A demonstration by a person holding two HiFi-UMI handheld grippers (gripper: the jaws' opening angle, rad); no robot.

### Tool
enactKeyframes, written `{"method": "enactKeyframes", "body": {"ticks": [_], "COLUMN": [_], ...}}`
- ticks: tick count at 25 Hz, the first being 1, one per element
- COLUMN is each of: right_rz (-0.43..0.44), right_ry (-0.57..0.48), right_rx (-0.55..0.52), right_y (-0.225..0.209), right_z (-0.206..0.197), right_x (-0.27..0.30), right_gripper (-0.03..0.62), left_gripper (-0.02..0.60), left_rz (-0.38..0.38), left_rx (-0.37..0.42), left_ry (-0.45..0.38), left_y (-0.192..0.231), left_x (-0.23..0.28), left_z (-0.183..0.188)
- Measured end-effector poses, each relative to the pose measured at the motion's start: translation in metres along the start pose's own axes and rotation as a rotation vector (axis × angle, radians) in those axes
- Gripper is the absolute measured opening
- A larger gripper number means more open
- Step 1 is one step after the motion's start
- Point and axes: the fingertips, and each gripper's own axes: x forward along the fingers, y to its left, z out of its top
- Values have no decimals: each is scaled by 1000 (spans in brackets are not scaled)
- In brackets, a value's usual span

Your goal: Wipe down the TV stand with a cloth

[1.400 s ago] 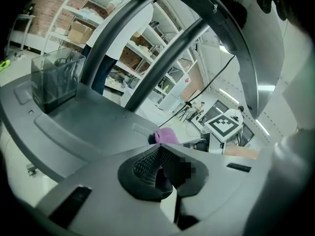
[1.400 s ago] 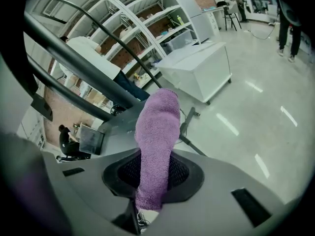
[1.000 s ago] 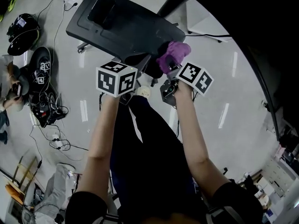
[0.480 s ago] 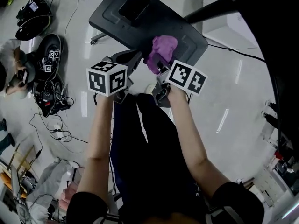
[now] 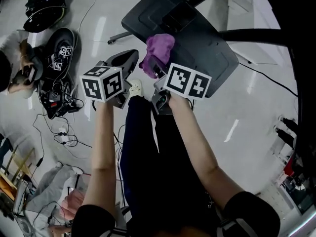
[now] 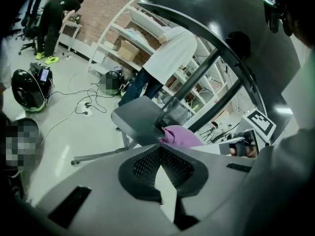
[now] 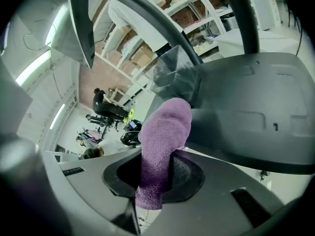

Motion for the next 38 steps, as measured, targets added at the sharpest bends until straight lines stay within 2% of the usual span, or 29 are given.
{"method": "enactKeyframes", "body": {"ticks": [8,17,23,28,38], "right_rz": [10,-24,-104,-95,-91], "right_ry": [-28,-97,-116,-131,-143], "right_rx": [-41,-62,-88,-32,28], "right_y": [53,68,52,50,32], "right_z": [18,45,50,44,39], "right_x": [56,111,137,140,124], "right_gripper": [89,89,89,89,89], "left_gripper": [5,5,5,5,5], "left_rz": [24,19,-11,-32,-45], "left_rx": [10,56,58,61,75], "left_ry": [-23,-10,34,68,66], "left_y": [55,92,106,109,91], "left_x": [-27,-17,7,18,31], "left_z": [43,83,82,72,63]}}
